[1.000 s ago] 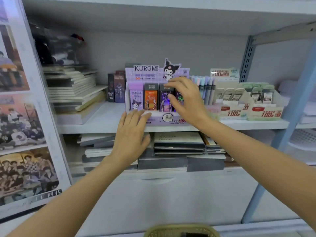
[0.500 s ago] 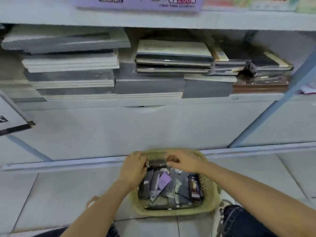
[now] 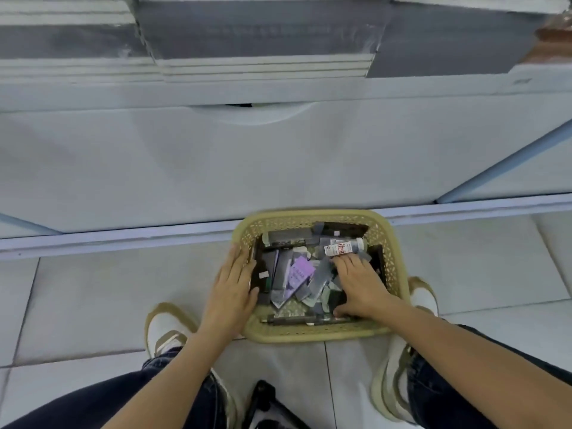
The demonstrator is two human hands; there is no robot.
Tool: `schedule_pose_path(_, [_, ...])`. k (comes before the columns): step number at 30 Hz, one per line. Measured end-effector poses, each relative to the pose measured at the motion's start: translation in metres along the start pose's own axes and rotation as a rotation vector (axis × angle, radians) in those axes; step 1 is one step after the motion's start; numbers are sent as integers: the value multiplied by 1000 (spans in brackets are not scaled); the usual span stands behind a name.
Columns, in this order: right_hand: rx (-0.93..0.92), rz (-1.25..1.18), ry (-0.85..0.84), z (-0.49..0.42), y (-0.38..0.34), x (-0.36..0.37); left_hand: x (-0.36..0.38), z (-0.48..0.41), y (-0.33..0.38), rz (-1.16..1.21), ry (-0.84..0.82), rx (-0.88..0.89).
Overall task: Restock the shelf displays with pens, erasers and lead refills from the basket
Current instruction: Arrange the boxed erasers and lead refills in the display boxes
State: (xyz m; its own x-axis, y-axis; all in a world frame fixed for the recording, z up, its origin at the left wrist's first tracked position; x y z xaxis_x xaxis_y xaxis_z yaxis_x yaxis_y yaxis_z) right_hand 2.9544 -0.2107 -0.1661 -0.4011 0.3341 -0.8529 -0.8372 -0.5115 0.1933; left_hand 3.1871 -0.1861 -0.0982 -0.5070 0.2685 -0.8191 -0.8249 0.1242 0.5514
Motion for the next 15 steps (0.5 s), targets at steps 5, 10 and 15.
schedule_pose_path(5, [-101,-68,19,-2,-10,-8,2,0,3,22,17,-10])
schedule_pose_path(10, [-116,-251,-87,-3,-8,-11,0,-1,2,28,11,-38])
schedule_pose_path(15, [-13,-740,-93,-4,15,-37,-12,-7,16,113,120,-56])
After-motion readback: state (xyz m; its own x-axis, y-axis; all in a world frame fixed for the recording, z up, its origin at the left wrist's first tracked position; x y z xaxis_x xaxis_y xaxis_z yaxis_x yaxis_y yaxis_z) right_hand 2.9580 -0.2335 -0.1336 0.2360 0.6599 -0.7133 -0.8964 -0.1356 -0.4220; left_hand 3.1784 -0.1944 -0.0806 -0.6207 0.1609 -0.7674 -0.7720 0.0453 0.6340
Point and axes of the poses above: each hand's wrist, its own z-axis away from the middle knuckle, its own x-axis out of the palm, y = z × x, the point moved 9 cm from there along -z, towards the middle knuckle, and after that the axes turned 15 degrees about z, right-handed, at the moved point
